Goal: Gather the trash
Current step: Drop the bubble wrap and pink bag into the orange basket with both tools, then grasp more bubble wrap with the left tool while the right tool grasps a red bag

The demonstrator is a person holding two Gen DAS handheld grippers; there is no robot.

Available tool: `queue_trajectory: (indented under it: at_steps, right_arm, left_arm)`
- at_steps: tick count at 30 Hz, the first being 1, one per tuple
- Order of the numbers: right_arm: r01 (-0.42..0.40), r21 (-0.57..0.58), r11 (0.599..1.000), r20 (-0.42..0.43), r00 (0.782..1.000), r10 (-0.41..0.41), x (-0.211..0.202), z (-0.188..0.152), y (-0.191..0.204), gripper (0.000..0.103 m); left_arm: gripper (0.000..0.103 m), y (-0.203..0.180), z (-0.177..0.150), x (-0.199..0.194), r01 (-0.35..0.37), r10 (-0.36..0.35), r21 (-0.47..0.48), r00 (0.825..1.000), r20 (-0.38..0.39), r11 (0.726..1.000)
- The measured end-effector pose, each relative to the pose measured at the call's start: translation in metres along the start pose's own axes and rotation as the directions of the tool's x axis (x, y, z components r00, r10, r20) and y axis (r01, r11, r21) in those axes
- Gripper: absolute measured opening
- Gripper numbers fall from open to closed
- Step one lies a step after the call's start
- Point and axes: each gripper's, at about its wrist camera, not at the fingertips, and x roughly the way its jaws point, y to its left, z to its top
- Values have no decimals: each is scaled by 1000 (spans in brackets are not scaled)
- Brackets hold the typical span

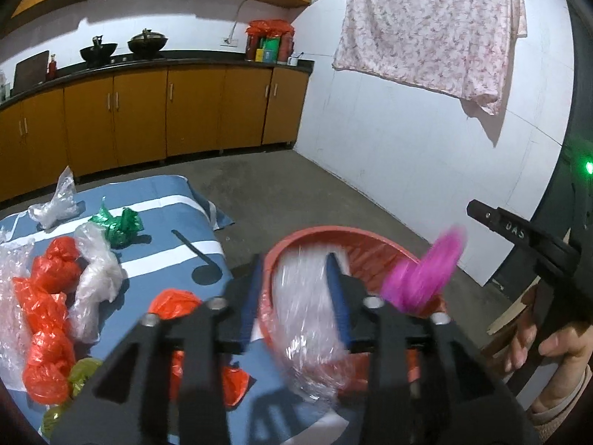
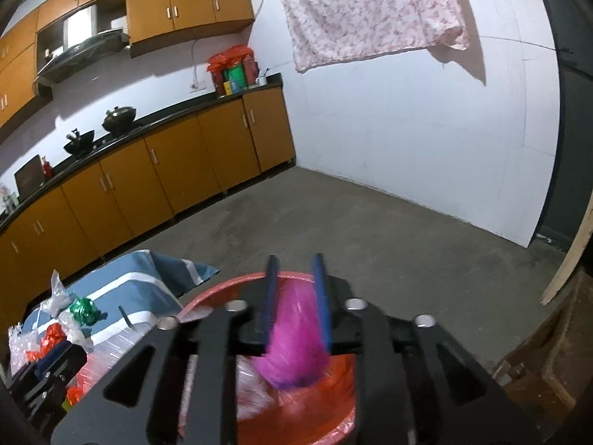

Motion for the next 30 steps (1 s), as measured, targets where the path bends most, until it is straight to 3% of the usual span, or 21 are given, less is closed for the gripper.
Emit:
queue_trajectory:
  at_steps: [4, 6, 11, 20, 28, 30]
  right_arm:
    - [6, -7, 1000, 15, 1000, -6, -8, -3, -3, 53]
    - [13, -19, 1000, 34, 999, -12, -14, -6, -1, 69]
    - [15, -91, 996, 86, 996, -7, -33, -14, 15, 93]
    - [-86, -206, 975, 85, 991, 105, -60, -41, 69, 98]
    - [-239, -243, 940, -43, 971, 236, -58, -75, 117, 98]
    - [-263, -239, 935, -66, 965, 254, -56, -80, 127, 97]
  left_arm:
    - [54, 11, 0, -10, -28, 28, -11, 1000, 13, 1000]
    - [62, 18, 2, -22, -54, 54, -15, 998, 36, 998]
    - [80, 38, -1, -61, -150, 152, -22, 984, 95, 988]
    - [85, 102, -24, -139, -341, 351, -89, 924, 148, 936]
    - [85, 169, -54, -185, -484, 507, -190, 857, 96, 854]
    - [85, 183, -60, -193, -500, 525, -215, 847, 79, 839]
